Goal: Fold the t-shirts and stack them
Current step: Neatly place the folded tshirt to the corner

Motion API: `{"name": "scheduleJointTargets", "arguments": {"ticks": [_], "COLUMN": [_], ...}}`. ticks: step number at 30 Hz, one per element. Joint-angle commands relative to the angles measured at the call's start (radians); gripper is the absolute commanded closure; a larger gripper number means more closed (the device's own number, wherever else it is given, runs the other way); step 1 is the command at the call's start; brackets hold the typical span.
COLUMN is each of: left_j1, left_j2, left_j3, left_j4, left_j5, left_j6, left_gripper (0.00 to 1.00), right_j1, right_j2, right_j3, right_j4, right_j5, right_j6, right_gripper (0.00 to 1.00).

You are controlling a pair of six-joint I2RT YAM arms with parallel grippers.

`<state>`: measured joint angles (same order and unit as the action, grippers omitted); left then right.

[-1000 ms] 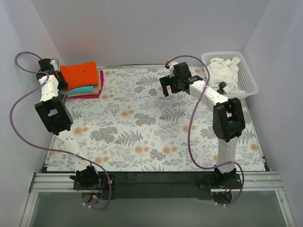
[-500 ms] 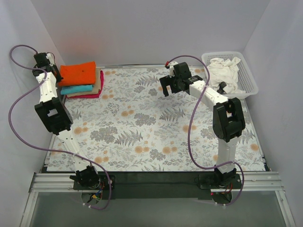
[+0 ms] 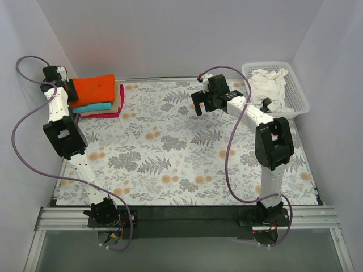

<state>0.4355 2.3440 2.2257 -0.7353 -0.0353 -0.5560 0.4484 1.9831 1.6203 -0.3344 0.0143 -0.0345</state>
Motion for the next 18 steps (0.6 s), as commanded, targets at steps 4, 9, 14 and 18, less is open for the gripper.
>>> {"name": "scheduleJointTargets", "arguments": {"ticks": [4, 9, 14, 18], "left_j1": [-0.003, -0.112, -0.340, -0.506], "left_j2": [-0.112, -0.207, -0.275, -0.313], "left_j3": [0.087, 0.102, -0.007, -0.106], "left_j4": [-0.027, -0.038, -0.045, -0.053], "left_j5": [0.184, 0.213, 0.201, 0.254], "left_j6": [-0.025, 0.034, 0.188, 0.219], "left_gripper": [0.38, 0.09, 0.06, 0.05], "right_j1": [0.004, 0.004, -0.002, -0.037], "right_j2": [-0.092, -0.125, -0.167, -0.230], "right_j3": [0.036, 0.067, 0.078, 0.032], "right_j4": [0.018, 0.014, -0.043, -0.107], "right_j5": [-0.021, 0.097, 0.211, 0.184], "right_j6": [-0.059, -0.090, -0.120, -0.117], "right_gripper": [0.02, 0.02, 0.02, 0.02]}}
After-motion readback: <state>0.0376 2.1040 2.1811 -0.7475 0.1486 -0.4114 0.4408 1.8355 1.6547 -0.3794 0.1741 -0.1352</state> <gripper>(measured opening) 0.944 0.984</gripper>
